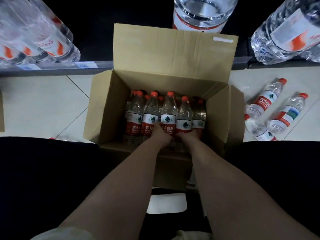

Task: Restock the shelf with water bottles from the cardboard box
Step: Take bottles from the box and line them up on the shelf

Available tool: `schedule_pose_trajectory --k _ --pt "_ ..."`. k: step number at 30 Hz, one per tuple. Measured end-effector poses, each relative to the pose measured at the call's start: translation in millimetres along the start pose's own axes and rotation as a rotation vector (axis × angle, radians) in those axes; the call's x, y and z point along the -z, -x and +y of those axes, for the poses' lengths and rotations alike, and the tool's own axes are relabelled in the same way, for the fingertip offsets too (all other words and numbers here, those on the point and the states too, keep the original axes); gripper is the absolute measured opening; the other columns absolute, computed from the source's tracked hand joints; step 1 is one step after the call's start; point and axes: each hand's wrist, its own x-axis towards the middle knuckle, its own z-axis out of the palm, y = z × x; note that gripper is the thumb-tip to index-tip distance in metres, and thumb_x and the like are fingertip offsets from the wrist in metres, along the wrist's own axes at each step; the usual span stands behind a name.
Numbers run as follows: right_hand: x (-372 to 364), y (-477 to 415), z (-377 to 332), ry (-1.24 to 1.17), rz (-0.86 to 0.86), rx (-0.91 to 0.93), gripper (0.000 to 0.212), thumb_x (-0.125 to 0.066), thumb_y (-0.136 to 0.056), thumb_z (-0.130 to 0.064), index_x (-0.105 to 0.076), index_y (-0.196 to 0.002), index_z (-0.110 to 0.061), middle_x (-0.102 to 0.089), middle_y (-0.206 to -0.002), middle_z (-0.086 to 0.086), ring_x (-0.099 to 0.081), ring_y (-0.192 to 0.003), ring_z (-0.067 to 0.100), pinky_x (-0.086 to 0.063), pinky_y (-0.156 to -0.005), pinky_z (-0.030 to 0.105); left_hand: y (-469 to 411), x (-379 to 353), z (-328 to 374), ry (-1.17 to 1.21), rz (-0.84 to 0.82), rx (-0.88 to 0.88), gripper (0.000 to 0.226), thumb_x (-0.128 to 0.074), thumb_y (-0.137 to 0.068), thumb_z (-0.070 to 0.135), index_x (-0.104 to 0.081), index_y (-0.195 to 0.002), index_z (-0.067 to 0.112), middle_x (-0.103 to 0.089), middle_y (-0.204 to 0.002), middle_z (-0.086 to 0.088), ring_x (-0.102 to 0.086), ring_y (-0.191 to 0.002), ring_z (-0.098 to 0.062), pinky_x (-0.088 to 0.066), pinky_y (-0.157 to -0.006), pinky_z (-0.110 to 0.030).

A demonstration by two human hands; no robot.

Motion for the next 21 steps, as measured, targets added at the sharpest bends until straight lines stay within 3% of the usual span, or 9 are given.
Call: schedule_pose_trajectory --k 2,6,9,13,15,18,21 --pt "1 0 0 -0.013 0.009 -0.001 0.083 -0.082 -0.072 -0.012 -0.039 -0.142 -0.010 -0.051 -0.140 0.010 -0.050 -0.129 0.029 -0.042 -0.106 0.041 -3 -1 0 0.112 -0.031 0.023 0.076 -0.067 -0.087 0.009 -0.019 -0.145 0.016 -0.040 -0.140 -0.013 -0.048 -0.123 -0.030 -0.048 -0.078 -0.029" --pt "4 -3 2 0.003 0.028 0.026 0.079 -0.080 -0.074 -0.012 -0.038 -0.141 -0.016 -0.051 -0.136 0.002 -0.050 -0.126 0.028 -0.044 -0.106 0.047 -14 -2 -4 0.127 -0.079 0.048 0.086 -0.076 -0.079 0.014 -0.024 -0.147 0.018 -0.046 -0.140 -0.011 -0.049 -0.125 -0.030 -0.045 -0.099 -0.043" --pt "6 -8 4 -0.045 0.016 -0.023 0.082 -0.083 -0.068 -0.011 -0.041 -0.137 -0.023 -0.056 -0.133 0.008 -0.056 -0.120 0.031 -0.049 -0.099 0.053 -22 -8 -5 0.098 -0.075 0.014 0.081 -0.080 -0.073 0.028 -0.035 -0.141 0.020 -0.050 -0.135 -0.008 -0.054 -0.118 -0.028 -0.047 -0.093 -0.039" --pt "10 -7 5 -0.118 -0.047 -0.066 0.080 -0.083 -0.069 -0.012 -0.043 -0.138 -0.022 -0.060 -0.128 0.008 -0.059 -0.116 0.032 -0.050 -0.096 0.053 -23 -4 -4 0.149 -0.109 0.054 0.084 -0.076 -0.081 0.021 -0.024 -0.146 0.016 -0.048 -0.138 -0.011 -0.050 -0.124 -0.031 -0.045 -0.092 -0.041" --pt "12 -4 3 -0.151 -0.067 -0.094 0.079 -0.081 -0.070 -0.013 -0.043 -0.139 -0.020 -0.061 -0.127 0.010 -0.061 -0.112 0.033 -0.054 -0.088 0.051 -25 -1 -5 0.144 -0.095 0.061 0.089 -0.077 -0.081 0.023 -0.020 -0.148 0.014 -0.047 -0.140 -0.013 -0.049 -0.126 -0.033 -0.044 -0.095 -0.042" --pt "19 0 -3 -0.205 -0.074 -0.104 0.071 -0.078 -0.073 -0.011 -0.046 -0.136 -0.017 -0.063 -0.121 0.015 -0.065 -0.100 0.035 -0.054 -0.061 0.036 -25 0 -4 0.162 -0.124 0.046 0.083 -0.082 -0.074 0.027 -0.036 -0.142 0.011 -0.057 -0.131 -0.011 -0.059 -0.112 -0.026 -0.048 -0.085 -0.034" --pt "26 6 -6 -0.169 -0.070 -0.102 0.068 -0.079 -0.075 -0.015 -0.047 -0.135 -0.014 -0.063 -0.120 0.015 -0.065 -0.100 0.035 -0.054 -0.064 0.037 -21 2 0 0.238 -0.176 0.069 0.078 -0.085 -0.065 0.039 -0.052 -0.129 0.010 -0.068 -0.114 -0.009 -0.066 -0.098 -0.022 -0.052 -0.088 -0.038"
